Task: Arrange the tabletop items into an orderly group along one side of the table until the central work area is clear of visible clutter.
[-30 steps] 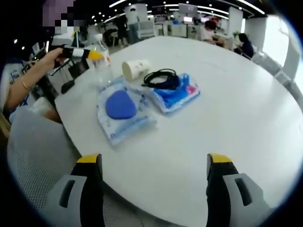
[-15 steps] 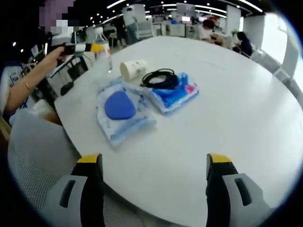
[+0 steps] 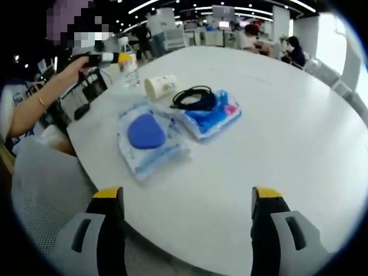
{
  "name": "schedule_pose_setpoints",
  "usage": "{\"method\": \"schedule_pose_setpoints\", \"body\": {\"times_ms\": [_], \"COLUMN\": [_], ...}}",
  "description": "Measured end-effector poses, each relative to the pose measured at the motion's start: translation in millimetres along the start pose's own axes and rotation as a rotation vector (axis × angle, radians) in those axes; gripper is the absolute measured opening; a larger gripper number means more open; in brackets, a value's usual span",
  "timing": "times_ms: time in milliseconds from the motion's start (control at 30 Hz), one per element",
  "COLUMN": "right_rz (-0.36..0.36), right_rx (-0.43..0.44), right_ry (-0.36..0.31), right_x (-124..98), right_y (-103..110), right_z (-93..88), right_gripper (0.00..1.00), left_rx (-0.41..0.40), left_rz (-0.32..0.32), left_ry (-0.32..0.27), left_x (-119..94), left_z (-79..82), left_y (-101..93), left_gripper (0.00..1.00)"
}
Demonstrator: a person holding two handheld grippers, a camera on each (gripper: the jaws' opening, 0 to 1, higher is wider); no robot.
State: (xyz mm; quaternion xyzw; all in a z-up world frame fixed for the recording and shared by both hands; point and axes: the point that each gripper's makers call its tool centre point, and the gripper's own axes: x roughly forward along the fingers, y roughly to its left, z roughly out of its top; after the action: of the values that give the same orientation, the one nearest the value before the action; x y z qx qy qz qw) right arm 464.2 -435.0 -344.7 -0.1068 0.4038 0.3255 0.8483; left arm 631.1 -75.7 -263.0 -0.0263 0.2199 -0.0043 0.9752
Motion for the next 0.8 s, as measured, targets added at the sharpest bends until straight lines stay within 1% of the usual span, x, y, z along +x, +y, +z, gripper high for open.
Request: {"method": "schedule_pose_setpoints", "body": {"times_ms": [200,400,467,600,733,800], "right_rz": [0.0,-0.008,-0.009,-0.011,-0.01,-0.012], "right_rx": [0.002,-0.002,-0.002,-0.003,-0.009,-0.01], "right_ry": [0.007,0.022,0.027,0.036,0.053,0.06], "right_x": [0.9,1.4,1.7,2.3,3.4,3.5], "right_y": [-0.9,-3.0,-3.5,-4.4,-4.0,-4.4], "right_z": [-1.3,-4.4,-5.2,-6.9,-10.2,-11.7], "right_gripper": [0.9,0.9,0.9,0.9,0.89,0.89], "left_rx": [-0.021,-0.025,-0.029,-0.062,-0.065,-0.049], "left_rz": [0.042,0.107,0.116,0.153,0.163,0.155], "left_ry": [0.0,-0.004,-0.013,-0.03,-0.017,-0.012], "left_x": [12.0,21.7,23.9,27.2,32.1,34.1], "left_z": [0.5,-2.7,-3.0,-4.7,-11.9,-16.3], "left_y": [6.5,15.2,16.9,23.6,25.5,23.1], "left_gripper": [0.35,0.35,0.35,0.35,0.35,0.35]}}
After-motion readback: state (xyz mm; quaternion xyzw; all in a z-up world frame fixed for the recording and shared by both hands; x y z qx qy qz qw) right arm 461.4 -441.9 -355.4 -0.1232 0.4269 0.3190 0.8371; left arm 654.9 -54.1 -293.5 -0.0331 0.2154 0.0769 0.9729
